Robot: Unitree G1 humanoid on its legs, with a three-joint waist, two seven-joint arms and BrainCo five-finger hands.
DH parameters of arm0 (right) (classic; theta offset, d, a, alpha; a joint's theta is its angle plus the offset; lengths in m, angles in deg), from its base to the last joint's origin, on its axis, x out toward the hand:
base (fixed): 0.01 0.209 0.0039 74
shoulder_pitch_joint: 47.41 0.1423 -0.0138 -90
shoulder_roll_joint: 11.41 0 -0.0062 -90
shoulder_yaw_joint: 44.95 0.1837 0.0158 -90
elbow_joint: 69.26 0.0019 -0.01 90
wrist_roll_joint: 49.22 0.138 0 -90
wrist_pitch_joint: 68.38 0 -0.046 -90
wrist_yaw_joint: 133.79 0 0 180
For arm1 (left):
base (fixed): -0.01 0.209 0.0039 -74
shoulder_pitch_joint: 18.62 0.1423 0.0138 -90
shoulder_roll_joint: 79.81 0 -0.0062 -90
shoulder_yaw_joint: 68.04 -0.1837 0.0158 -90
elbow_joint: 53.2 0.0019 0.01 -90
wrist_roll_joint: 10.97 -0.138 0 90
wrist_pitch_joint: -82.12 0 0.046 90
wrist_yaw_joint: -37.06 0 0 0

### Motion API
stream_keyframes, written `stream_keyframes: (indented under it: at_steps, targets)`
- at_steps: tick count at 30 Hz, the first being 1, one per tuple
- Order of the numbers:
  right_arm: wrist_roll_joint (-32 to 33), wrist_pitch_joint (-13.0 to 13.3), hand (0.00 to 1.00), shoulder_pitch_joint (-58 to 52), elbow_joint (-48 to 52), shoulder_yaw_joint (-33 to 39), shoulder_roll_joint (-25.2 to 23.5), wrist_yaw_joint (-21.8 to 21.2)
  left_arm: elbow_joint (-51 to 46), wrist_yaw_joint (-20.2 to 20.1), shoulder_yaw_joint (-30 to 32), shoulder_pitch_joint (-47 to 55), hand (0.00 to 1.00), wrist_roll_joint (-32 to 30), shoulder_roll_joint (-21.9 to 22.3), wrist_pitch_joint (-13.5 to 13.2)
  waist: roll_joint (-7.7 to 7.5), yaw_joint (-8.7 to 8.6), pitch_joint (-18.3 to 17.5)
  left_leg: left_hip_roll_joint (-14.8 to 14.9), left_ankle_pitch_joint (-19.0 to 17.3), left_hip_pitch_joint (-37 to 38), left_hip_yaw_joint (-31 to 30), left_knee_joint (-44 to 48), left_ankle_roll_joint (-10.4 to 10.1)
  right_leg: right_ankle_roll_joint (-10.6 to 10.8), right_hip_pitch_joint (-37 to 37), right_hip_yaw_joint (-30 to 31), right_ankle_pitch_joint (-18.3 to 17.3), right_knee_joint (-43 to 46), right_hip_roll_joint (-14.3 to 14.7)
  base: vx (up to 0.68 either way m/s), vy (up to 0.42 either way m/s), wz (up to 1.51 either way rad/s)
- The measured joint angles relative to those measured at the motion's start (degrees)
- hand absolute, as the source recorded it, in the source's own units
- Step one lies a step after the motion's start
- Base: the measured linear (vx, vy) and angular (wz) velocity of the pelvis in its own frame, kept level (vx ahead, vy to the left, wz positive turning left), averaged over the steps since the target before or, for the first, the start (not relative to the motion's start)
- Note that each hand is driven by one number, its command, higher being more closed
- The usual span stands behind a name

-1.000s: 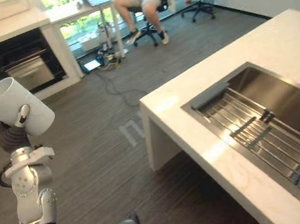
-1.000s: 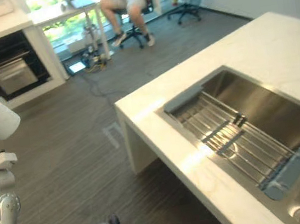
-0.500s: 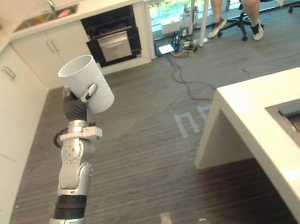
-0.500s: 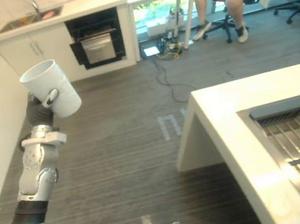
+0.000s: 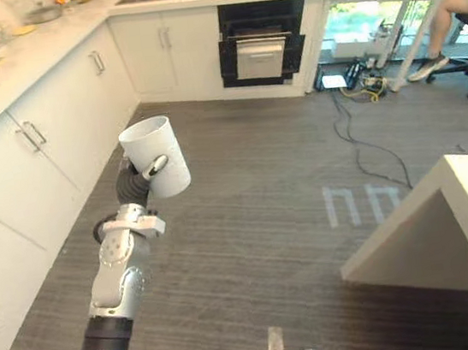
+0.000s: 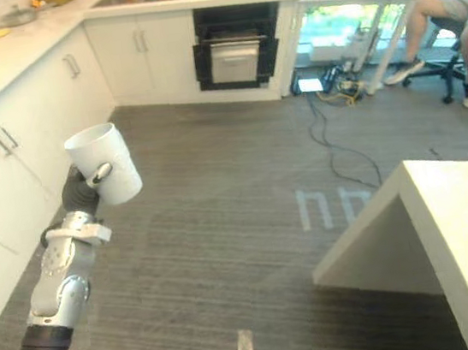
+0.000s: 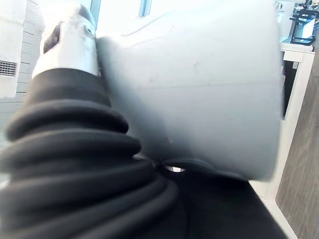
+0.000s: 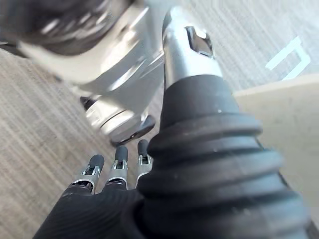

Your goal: Walk over to the sink, pick up the cup, carry it to the dishwasher, place the cup inside the dishwasher, then close the dishwasher door

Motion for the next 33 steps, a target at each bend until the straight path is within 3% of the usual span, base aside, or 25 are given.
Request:
stream_keyframes:
  at_steps: [6,7,13,18,20,23,24,25,26,27,28,29,30,31,32,33]
  targets:
    - [-0.1,-2.3,0.0,1.6,-0.1,-2.9,0.1,-4.2,0.1,1.6,-5.3,3.3,1.0,-1.6,3.7,0.3,-0.8,-0.35,0.2,0.7,2.0,0.5,-2.8,-0.1,-0.2,2.3,1.6,0.2,-2.9,-3.1,1.5,0.0,-0.117,-0.08]
    - [1.1,-2.2,0.0,2.1,-0.1,-14.1,0.4,-6.7,4.5,1.8,-5.6,5.1,1.0,-6.5,3.9,0.5,-3.31,-0.47,-2.6,4.9,2.7,1.3,-5.0,-0.1,-3.2,0.5,2.9,1.4,-3.1,-5.7,6.4,0.01,-0.046,-0.06]
    - [1.1,-2.2,0.0,1.9,-0.2,-13.9,0.4,-6.7,4.5,1.7,-5.0,5.2,1.0,-6.5,3.9,0.6,-3.09,-0.49,-2.5,4.8,2.6,1.3,-5.0,-0.1,-3.2,0.5,2.9,1.4,-3.1,-5.7,6.4,0.0,0.0,0.0]
    - [3.1,-2.0,0.0,0.9,-0.2,-10.9,0.5,-6.6,4.4,1.8,1.6,8.7,1.0,-2.6,4.2,3.5,-1.96,-0.77,-2.3,4.8,1.7,1.4,-5.1,-0.1,-3.4,0.5,3.0,1.5,-3.1,-6.0,6.5,0.0,0.0,0.0]
    - [4.4,-1.6,0.0,0.4,-0.8,-8.5,0.3,-5.8,3.9,2.2,3.3,10.4,1.0,-1.0,4.7,4.8,-1.34,-0.66,-2.1,4.2,0.4,1.5,-4.9,-0.1,-3.6,0.6,2.0,1.4,-4.7,-3.5,5.5,0.01,0.028,0.03]
    - [7.5,-1.5,0.0,-0.8,-2.5,-5.0,0.1,-3.2,0.7,4.0,3.0,11.6,1.0,0.2,6.9,5.2,-1.88,-0.45,-1.5,1.2,-1.8,2.7,-5.5,-0.1,-2.7,-0.5,-0.2,1.0,-9.8,7.0,0.6,0.05,0.097,0.24]
    - [8.6,-0.9,0.0,-1.8,-2.5,-4.4,0.2,-2.2,0.1,4.0,2.6,11.5,1.0,0.2,8.1,5.1,-0.93,-0.8,-1.4,0.5,-2.6,3.6,-6.8,-0.1,-2.0,-1.0,-2.0,1.2,-9.7,15.1,-1.4,0.09,0.138,0.59]
    - [10.5,0.8,0.0,-2.5,-2.3,-4.2,-0.1,-1.7,-0.2,3.9,1.1,11.1,1.0,-0.1,8.8,5.0,-0.63,-1.33,-1.5,-0.1,-3.1,4.9,-8.4,0.2,-1.4,-3.1,-5.3,1.7,-7.6,24.9,-3.6,0.07,0.104,0.66]
    - [11.4,1.6,0.0,-2.8,-2.3,-4.3,-0.4,-1.7,-0.3,3.7,0.3,11.1,1.0,-0.1,8.9,4.7,-0.69,-1.56,-1.4,-0.3,-3.3,5.5,-9.3,0.3,-1.2,-4.1,-6.5,1.8,-5.7,29.3,-4.6,0.12,0.13,0.72]
    - [12.5,3.0,0.0,-3.0,-2.0,-4.7,-0.8,-1.6,-0.4,3.6,-1.5,11.1,1.0,-1.3,9.0,4.2,-0.95,-1.85,-1.3,-0.2,-4.1,6.7,-10.9,0.3,-0.5,-5.2,-9.3,2.9,0.4,36.2,-6.1,0.14,0.094,0.56]
    - [13.6,4.6,0.0,-3.0,-1.1,-6.1,-0.9,-1.4,-0.4,3.6,-3.4,11.1,1.0,-2.6,9.1,4.1,-0.33,-1.92,-0.7,0.1,-4.9,7.7,-12.2,0.3,0.1,-3.7,-13.1,5.3,4.8,42.6,-6.4,0.17,0.113,0.44]
    - [13.8,5.0,0.0,-3.0,-0.3,-6.9,-1.1,-1.1,-0.4,3.6,-3.9,11.1,1.0,-3.3,9.1,3.8,-0.4,-1.95,-0.6,0.4,-5.2,8.2,-12.6,0.3,0.3,-3.0,-14.8,6.2,1.0,45.3,-5.8,0.14,0.082,0.27]
    - [14.0,5.3,0.0,-3.0,2.6,-8.2,-1.6,-0.5,-0.3,4.1,-4.7,11.0,1.0,-4.7,9.2,3.7,-0.59,-2.3,-0.4,1.3,-5.7,8.6,-13.1,0.3,0.3,-2.4,-18.1,6.1,-6.1,47.2,-3.4,0.13,0.061,0.14]
    - [14.0,5.5,0.0,-3.1,3.6,-8.6,-1.7,-0.4,-0.3,4.1,-4.8,11.0,1.0,-4.9,9.2,3.6,-0.44,-2.35,-0.5,1.6,-5.8,8.5,-13.2,0.3,0.2,-2.0,-18.7,6.1,-7.1,46.7,-2.6,0.23,0.052,0.34]
    - [14.5,7.2,0.0,-4.1,10.7,-11.5,-2.7,1.1,-0.2,4.2,-5.7,8.7,1.0,-6.5,8.8,3.3,-0.88,-2.6,1.0,2.4,-6.4,9.1,-14.6,0.3,0.3,0.6,-21.2,5.1,-9.7,33.2,2.4,0.25,-0.006,0.34]
    - [14.5,7.6,0.0,-4.4,12.3,-12.4,-2.8,1.7,-0.2,4.2,-5.8,7.9,1.0,-6.7,8.7,3.3,-1.09,-2.54,1.5,2.5,-6.5,9.2,-15.0,0.3,0.3,1.2,-21.4,5.1,-8.9,27.0,3.6,0.21,-0.021,0.37]
